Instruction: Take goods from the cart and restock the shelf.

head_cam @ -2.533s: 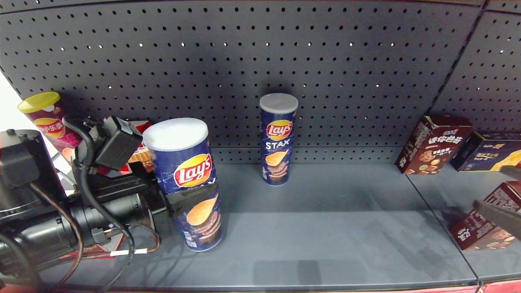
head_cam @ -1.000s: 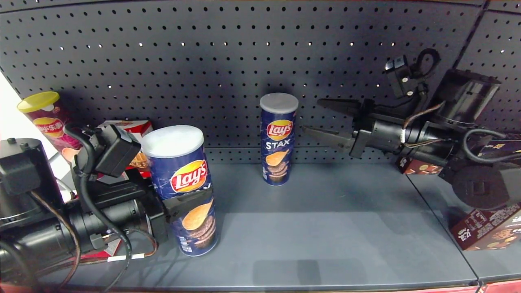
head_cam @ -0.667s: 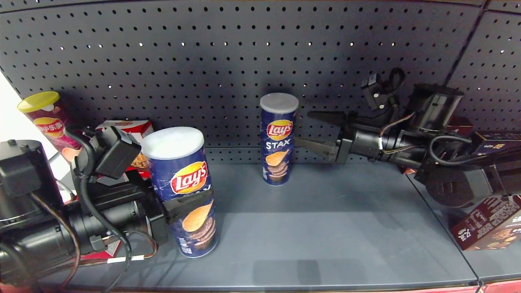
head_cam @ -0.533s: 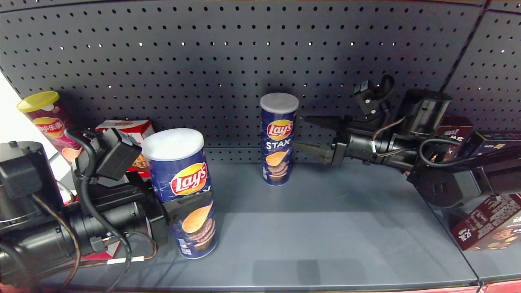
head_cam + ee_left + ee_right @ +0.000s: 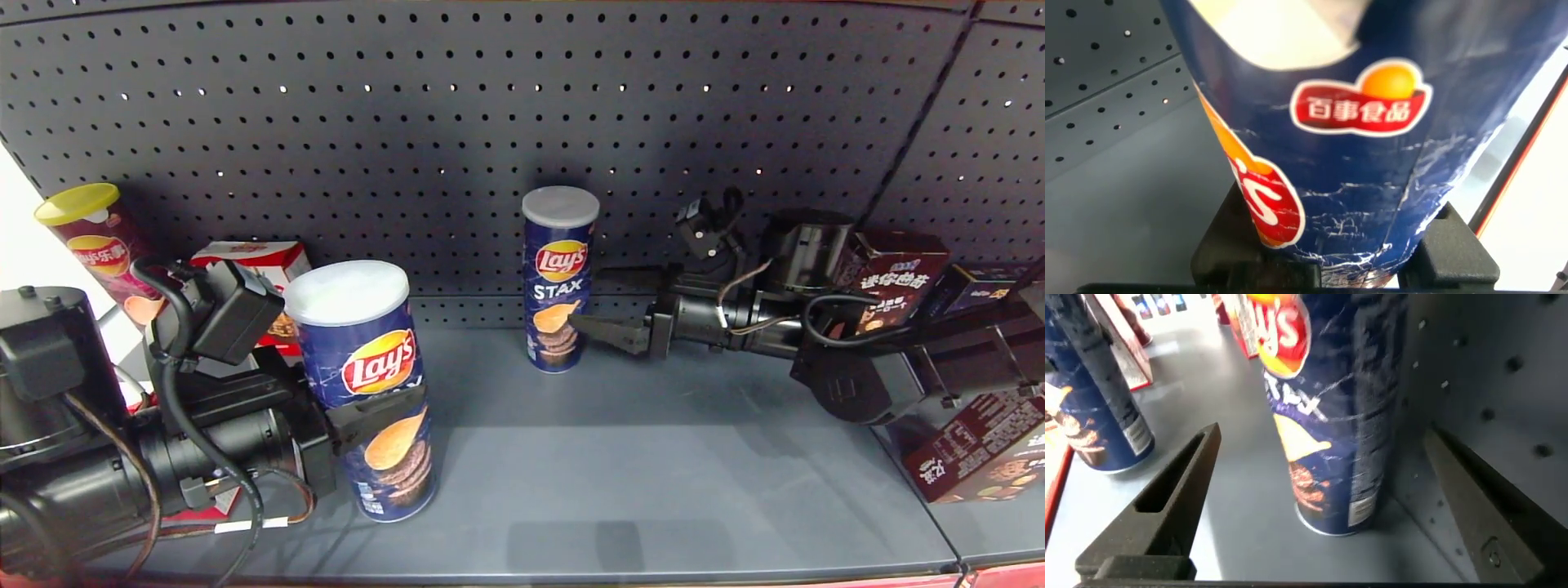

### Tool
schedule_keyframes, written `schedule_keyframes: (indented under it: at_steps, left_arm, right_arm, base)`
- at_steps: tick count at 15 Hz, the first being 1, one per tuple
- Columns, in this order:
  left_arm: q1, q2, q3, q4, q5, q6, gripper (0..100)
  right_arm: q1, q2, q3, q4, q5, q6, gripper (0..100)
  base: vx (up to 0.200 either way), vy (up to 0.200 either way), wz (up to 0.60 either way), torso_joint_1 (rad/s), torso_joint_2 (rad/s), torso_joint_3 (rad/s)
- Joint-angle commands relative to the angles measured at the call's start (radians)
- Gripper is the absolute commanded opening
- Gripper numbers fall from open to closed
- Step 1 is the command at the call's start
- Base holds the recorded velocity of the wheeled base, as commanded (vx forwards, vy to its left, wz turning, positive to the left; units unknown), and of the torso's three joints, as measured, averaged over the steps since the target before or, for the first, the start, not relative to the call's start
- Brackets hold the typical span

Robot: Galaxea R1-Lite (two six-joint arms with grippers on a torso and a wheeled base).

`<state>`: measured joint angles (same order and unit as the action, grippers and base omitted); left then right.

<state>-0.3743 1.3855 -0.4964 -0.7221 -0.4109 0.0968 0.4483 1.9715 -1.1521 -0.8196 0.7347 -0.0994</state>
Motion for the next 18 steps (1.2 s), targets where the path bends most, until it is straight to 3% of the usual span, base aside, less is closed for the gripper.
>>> schedule_keyframes:
  at_steps: [1, 18]
  left_arm:
    - [0.000, 0.000, -0.001, 0.000, 0.000, 0.000, 0]
    - [0.014, 0.000, 0.015, -0.002, -0.002, 0.000, 0]
  right_arm:
    - [0.006, 0.021, -0.006, 0.002, 0.000, -0.002, 100]
    - [0.046, 0.224, -0.124, -0.038, 0.002, -0.014, 100]
  base:
    - [0.000, 0.000, 0.00, 0.000, 0.00, 0.000]
    - [0.000, 0.000, 0.00, 0.000, 0.00, 0.000]
